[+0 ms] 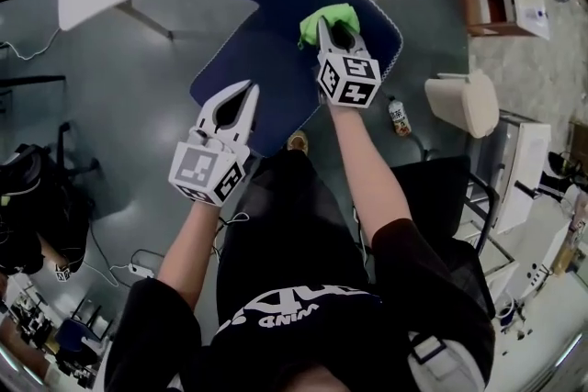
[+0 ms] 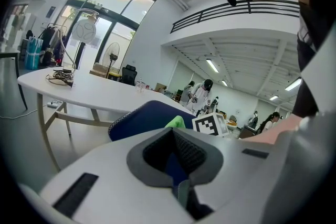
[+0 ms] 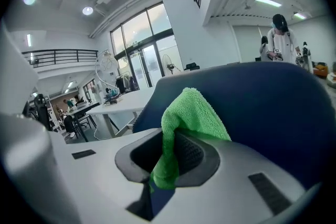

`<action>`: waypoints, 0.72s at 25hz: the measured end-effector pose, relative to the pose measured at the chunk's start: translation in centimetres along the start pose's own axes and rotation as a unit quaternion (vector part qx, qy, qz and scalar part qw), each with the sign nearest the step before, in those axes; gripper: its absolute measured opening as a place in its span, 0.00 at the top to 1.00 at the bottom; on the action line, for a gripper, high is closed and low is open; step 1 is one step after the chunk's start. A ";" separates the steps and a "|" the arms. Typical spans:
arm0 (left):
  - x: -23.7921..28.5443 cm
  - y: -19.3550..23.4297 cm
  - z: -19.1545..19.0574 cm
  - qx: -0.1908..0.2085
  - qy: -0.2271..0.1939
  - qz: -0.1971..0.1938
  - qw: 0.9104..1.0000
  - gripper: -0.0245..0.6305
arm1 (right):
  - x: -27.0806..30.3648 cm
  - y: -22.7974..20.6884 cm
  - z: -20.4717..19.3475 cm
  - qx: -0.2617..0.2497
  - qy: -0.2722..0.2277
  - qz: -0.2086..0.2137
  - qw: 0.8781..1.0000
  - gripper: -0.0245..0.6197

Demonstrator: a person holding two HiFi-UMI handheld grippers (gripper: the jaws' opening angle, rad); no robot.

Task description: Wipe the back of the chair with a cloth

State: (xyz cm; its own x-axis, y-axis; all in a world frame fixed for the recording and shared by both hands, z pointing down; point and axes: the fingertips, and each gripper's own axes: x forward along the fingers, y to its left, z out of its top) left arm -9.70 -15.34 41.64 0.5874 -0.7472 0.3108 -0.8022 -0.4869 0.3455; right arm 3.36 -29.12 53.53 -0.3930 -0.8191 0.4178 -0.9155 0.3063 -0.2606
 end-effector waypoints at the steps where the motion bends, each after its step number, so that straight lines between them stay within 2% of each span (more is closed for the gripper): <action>1: 0.0 0.3 0.2 0.001 0.000 0.001 1.000 0.96 | 0.9 0.5 0.1 0.000 0.001 0.004 1.000 0.88; 12: -1.5 3.1 0.0 -0.010 0.003 0.032 0.999 0.96 | 9.5 6.3 1.4 -0.008 0.009 0.066 0.998 0.88; 15: -1.6 3.8 -0.2 -0.015 0.003 0.034 0.999 0.96 | 10.3 8.0 1.9 -0.013 0.002 0.087 0.996 0.88; 18: -1.5 4.2 -0.2 -0.017 0.004 0.031 0.999 0.96 | 9.5 8.5 2.2 -0.015 -0.006 0.089 0.996 0.88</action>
State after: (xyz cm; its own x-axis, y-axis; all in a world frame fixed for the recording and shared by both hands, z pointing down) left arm -13.91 -16.15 42.82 0.5370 -0.7719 0.3402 -0.8336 -0.4239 0.3541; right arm -7.94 -35.38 53.38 -0.5481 -0.7567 0.3563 -0.8339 0.4611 -0.3034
